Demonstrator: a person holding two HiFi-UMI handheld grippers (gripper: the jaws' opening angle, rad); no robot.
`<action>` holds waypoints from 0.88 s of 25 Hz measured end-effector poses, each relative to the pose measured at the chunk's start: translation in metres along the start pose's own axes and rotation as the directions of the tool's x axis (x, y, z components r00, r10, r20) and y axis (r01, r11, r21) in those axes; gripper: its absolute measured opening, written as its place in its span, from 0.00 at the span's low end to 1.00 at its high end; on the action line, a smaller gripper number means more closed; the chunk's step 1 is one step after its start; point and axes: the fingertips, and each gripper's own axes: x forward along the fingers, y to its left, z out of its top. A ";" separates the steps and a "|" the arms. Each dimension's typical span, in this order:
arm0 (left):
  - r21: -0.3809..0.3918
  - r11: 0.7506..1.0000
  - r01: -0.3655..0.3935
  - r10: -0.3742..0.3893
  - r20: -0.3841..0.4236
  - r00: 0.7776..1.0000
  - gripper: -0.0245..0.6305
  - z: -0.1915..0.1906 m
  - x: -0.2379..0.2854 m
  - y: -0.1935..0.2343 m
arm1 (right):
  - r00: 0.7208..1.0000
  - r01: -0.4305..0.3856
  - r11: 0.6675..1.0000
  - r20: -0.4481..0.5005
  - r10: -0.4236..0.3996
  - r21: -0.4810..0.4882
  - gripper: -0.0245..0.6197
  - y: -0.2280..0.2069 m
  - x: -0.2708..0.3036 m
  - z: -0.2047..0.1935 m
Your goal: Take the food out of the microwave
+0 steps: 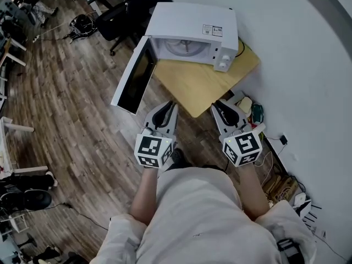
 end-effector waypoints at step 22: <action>0.059 0.994 0.090 -0.082 -0.130 0.988 0.28 -0.063 0.066 0.053 | 0.997 0.038 0.999 -0.074 -0.037 0.013 0.17 -0.003 0.076 -0.036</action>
